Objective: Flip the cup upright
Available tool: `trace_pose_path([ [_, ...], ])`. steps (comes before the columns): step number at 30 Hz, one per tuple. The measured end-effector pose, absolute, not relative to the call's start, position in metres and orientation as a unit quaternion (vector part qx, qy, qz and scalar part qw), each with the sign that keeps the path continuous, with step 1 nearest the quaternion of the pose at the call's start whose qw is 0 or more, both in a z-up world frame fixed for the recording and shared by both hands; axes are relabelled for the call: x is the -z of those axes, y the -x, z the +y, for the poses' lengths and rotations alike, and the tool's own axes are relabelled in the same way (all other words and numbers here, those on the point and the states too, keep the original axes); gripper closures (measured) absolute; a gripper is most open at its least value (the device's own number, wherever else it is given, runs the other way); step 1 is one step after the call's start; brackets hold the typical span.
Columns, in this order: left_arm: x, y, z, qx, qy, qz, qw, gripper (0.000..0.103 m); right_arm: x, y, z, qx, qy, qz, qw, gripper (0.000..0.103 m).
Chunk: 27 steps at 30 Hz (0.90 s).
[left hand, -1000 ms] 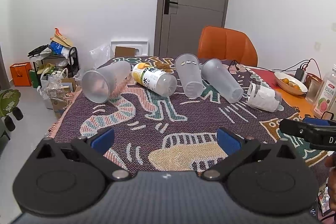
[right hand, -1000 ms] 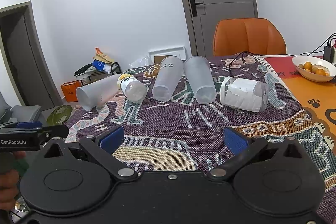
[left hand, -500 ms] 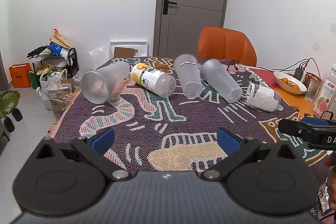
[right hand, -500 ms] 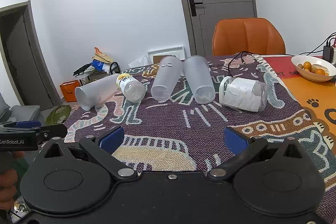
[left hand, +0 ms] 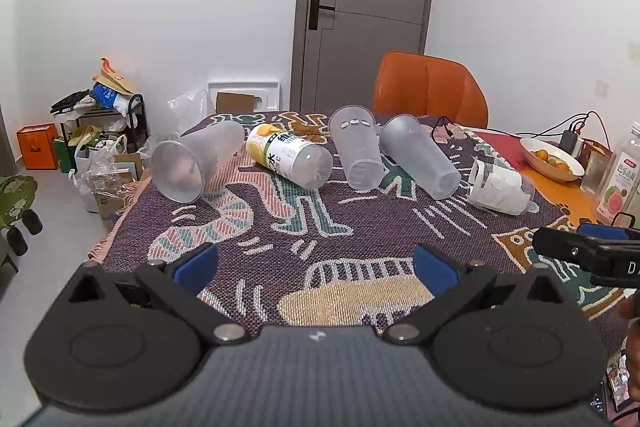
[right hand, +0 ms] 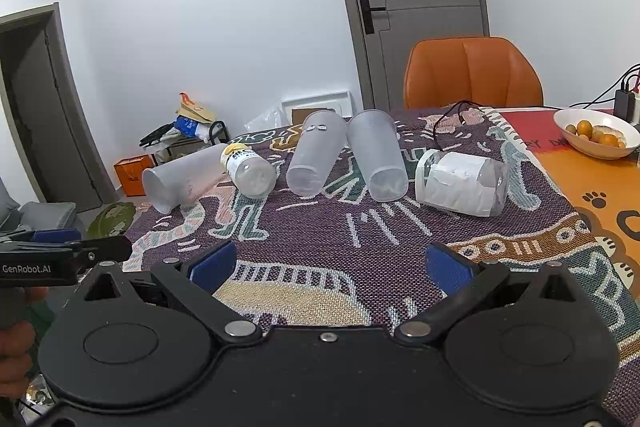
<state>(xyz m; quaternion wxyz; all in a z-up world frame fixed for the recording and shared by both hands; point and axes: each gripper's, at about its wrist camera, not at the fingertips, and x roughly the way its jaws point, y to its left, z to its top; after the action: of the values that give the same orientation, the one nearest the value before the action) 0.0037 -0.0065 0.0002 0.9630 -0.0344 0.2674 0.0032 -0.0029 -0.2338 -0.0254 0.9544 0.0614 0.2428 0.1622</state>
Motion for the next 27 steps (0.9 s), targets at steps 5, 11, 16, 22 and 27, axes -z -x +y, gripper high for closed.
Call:
trace_pose_path([
  [5,0.002,-0.009,-0.007,-0.004,0.036,0.269,0.963,0.000,0.025,0.000,-0.237,-0.159,-0.065,0.241,0.955,0.000],
  [11,0.006,-0.015,-0.006,-0.001,0.039,0.269,0.962,0.000,0.027,-0.004,-0.240,-0.167,-0.074,0.238,0.954,0.000],
  [16,0.010,-0.023,-0.007,0.000,0.041,0.271,0.962,0.000,0.029,-0.010,-0.240,-0.171,-0.074,0.234,0.954,0.000],
  [22,0.016,-0.040,-0.009,0.001,0.045,0.278,0.960,0.000,0.034,-0.021,-0.245,-0.165,-0.074,0.230,0.956,0.000],
  [27,0.021,-0.059,-0.012,0.005,0.047,0.283,0.958,0.000,0.041,-0.037,-0.255,-0.151,-0.080,0.232,0.957,0.000],
])
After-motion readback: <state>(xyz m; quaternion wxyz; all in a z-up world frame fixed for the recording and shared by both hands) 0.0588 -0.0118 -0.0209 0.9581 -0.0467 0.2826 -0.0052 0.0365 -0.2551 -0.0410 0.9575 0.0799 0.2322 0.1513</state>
